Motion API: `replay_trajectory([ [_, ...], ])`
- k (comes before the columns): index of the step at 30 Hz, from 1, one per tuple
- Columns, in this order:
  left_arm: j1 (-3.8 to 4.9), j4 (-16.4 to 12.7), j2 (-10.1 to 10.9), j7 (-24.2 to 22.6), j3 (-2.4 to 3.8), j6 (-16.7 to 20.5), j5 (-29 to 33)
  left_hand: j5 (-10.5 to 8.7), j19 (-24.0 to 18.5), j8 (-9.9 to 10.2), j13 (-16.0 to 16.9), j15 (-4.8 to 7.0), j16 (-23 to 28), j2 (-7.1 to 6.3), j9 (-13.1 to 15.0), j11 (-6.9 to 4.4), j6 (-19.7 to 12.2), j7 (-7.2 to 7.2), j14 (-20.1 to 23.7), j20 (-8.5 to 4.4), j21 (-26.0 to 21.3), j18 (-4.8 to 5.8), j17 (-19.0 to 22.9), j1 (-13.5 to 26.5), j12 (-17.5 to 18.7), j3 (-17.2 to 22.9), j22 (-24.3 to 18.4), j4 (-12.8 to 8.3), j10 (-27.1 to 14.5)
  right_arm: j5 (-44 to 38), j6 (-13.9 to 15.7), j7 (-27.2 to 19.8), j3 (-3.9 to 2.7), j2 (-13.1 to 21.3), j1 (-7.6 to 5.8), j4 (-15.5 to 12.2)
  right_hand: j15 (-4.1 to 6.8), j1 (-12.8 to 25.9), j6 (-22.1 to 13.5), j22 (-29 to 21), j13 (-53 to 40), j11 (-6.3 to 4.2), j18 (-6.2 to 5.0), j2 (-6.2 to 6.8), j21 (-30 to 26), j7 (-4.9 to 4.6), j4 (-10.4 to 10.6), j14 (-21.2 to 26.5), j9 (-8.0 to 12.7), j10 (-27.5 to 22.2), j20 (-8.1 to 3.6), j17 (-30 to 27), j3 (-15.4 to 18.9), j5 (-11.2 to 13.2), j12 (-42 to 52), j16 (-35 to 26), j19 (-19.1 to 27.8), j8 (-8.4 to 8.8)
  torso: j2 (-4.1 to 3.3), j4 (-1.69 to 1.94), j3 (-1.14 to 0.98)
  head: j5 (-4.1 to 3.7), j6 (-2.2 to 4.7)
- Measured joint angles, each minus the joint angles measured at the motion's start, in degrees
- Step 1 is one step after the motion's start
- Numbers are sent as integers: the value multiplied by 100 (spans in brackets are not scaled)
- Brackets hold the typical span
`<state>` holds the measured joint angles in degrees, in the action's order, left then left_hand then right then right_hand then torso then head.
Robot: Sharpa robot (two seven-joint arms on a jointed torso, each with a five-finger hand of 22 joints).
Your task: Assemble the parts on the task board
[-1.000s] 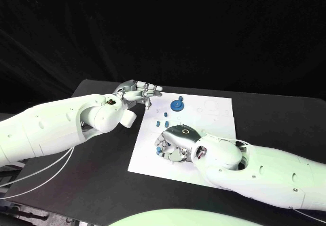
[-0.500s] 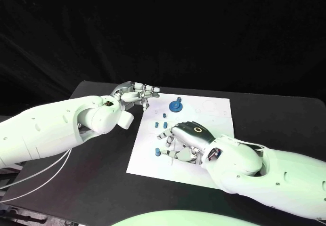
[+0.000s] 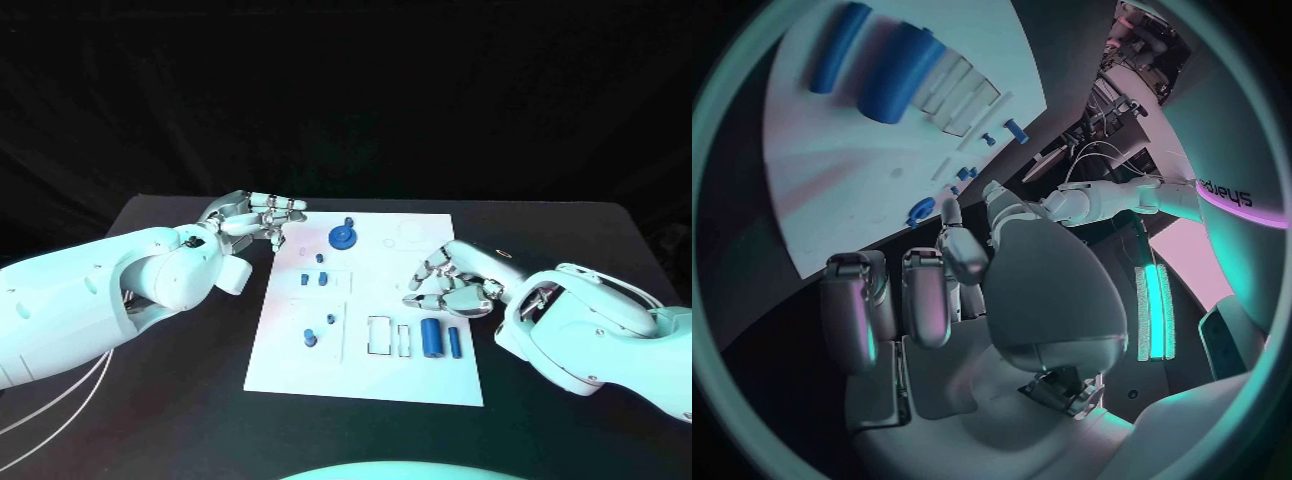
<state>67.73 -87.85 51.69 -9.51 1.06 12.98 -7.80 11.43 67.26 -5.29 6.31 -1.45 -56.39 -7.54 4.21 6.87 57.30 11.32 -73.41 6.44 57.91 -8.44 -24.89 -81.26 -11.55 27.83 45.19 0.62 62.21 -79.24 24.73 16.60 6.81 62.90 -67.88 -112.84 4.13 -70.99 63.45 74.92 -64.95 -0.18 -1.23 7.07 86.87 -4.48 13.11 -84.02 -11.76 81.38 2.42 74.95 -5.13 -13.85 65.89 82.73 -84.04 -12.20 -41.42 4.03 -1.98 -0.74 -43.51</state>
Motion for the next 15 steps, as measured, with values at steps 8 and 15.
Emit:
replay_trajectory([
  [8,0,-47,9,1,-5,0,0,0,0,0,0,0,0,0,0,0,0,0,0,0,0,0,0,0,0,0,0,0,0,-86,-82,497,76,503,139,-255,0,48,-93,0,-1000,17,0,-50,222,8,258,0,-461,144,0,0,579,-168,1196,185,0,-188,27,-50,1,-147,-7],
  [15,0,-53,12,1,-14,-2,0,0,0,0,0,0,0,0,0,0,0,0,0,0,0,0,0,0,0,0,1,0,0,-371,-119,887,96,481,345,-323,0,57,-146,-1,-1000,-3,87,-119,288,19,348,0,-666,165,1,-1,839,-278,1286,231,0,-242,40,-76,3,-197,-32],
])
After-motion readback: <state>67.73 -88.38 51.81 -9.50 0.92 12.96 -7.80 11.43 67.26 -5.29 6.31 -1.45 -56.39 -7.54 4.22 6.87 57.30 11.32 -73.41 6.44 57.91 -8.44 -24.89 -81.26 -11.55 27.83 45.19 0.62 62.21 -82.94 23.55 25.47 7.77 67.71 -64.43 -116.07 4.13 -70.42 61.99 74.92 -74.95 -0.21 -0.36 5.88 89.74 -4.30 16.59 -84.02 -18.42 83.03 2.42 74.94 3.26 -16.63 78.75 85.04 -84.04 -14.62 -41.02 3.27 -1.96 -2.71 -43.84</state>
